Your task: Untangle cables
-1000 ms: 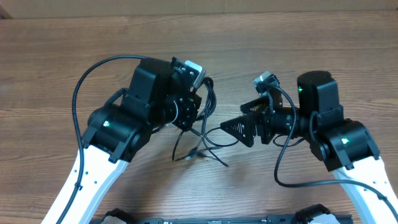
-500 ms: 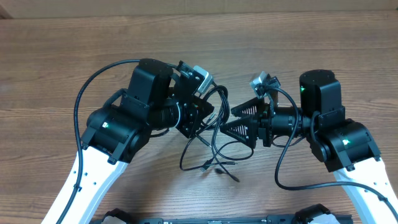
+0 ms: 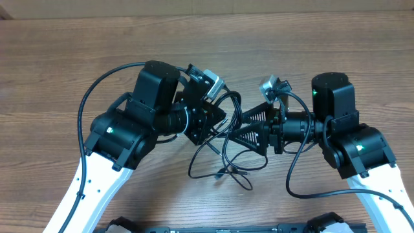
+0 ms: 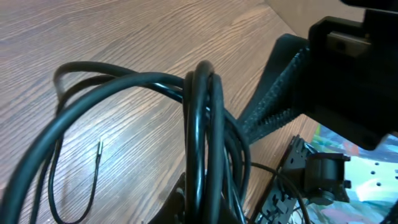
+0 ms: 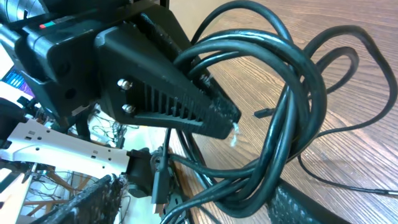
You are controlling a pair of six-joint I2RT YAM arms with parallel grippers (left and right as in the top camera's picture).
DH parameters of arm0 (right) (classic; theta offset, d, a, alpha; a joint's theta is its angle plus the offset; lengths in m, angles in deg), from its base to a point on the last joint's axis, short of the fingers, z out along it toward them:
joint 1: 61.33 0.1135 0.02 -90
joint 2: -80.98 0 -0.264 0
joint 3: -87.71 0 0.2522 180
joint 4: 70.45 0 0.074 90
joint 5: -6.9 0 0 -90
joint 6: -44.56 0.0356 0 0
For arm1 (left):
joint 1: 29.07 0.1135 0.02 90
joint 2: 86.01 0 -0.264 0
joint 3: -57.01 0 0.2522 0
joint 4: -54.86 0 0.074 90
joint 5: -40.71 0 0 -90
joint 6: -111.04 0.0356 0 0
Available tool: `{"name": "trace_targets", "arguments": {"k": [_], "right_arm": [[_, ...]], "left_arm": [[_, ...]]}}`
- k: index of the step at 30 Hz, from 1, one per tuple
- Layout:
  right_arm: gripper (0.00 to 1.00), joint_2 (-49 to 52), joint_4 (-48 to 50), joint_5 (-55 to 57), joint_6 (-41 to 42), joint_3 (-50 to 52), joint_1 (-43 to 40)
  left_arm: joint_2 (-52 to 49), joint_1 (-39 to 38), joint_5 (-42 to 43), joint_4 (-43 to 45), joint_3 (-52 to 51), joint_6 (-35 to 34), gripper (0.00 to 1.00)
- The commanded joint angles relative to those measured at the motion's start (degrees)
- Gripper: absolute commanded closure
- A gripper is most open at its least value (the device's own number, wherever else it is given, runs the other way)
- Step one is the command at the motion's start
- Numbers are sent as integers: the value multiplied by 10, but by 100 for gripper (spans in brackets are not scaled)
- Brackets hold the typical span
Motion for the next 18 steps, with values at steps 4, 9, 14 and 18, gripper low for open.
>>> {"name": "trace_targets", "arguments": {"k": [4,9,14,18], "right_arm": [[31,-6,17,-47,-17,-14,-1],[31,-6,29,-57,-13,-14,-1],[31,-6,37,-64,-13,-14,-1],[31,-6,51,-74,-13,-14,-1]], "left_arm": [[9,2,-18,14,6,-20,96],[9,2,-3,31,6,-32,96],[9,2,-11,31,6,-34,96],[9,2,-7,30,6,-37,96]]}}
